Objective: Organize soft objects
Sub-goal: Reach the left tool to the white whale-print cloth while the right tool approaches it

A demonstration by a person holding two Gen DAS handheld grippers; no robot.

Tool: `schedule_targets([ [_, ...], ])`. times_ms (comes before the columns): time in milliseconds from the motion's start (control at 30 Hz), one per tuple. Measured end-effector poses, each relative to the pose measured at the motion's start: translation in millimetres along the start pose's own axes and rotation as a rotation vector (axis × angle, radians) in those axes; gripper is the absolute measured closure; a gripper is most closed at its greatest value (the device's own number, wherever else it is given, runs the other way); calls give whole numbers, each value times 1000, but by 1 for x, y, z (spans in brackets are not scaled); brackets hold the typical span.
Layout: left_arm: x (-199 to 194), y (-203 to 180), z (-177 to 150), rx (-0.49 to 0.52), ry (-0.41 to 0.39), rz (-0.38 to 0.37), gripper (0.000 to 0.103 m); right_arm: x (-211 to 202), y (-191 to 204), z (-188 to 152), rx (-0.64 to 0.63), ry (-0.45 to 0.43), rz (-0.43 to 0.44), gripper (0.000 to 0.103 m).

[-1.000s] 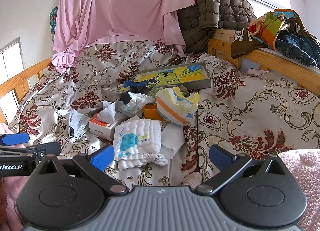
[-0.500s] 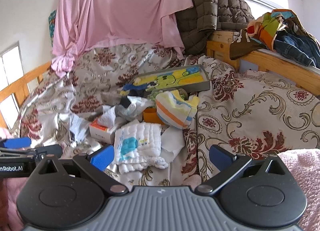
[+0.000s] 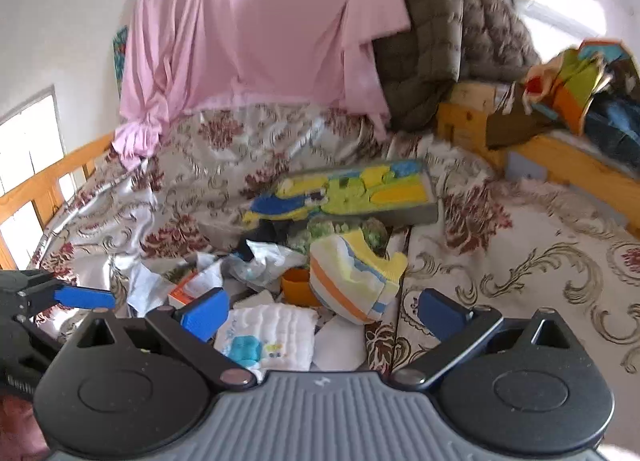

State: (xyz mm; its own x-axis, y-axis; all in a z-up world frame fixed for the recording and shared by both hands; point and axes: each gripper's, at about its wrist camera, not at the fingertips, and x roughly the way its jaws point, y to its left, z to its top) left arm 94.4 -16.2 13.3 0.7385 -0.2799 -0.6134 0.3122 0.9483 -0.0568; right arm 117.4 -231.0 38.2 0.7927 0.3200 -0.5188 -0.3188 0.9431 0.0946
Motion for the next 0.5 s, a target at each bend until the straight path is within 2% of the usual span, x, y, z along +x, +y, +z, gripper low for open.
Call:
schedule_targets([
  [167,37,0,10,73,77,-48,1,48,-28,16,45,187,115,0],
  [300,68,-4,9,179,118,-93,1,78,-44,23,3,276,287,0],
  [367,83,-4,7,229,141,-117,1,92,-43,25,-60,331,310,0],
  [500,111,-1,5,284,192,-157,1,113,-30,17,-245,397,290,0],
])
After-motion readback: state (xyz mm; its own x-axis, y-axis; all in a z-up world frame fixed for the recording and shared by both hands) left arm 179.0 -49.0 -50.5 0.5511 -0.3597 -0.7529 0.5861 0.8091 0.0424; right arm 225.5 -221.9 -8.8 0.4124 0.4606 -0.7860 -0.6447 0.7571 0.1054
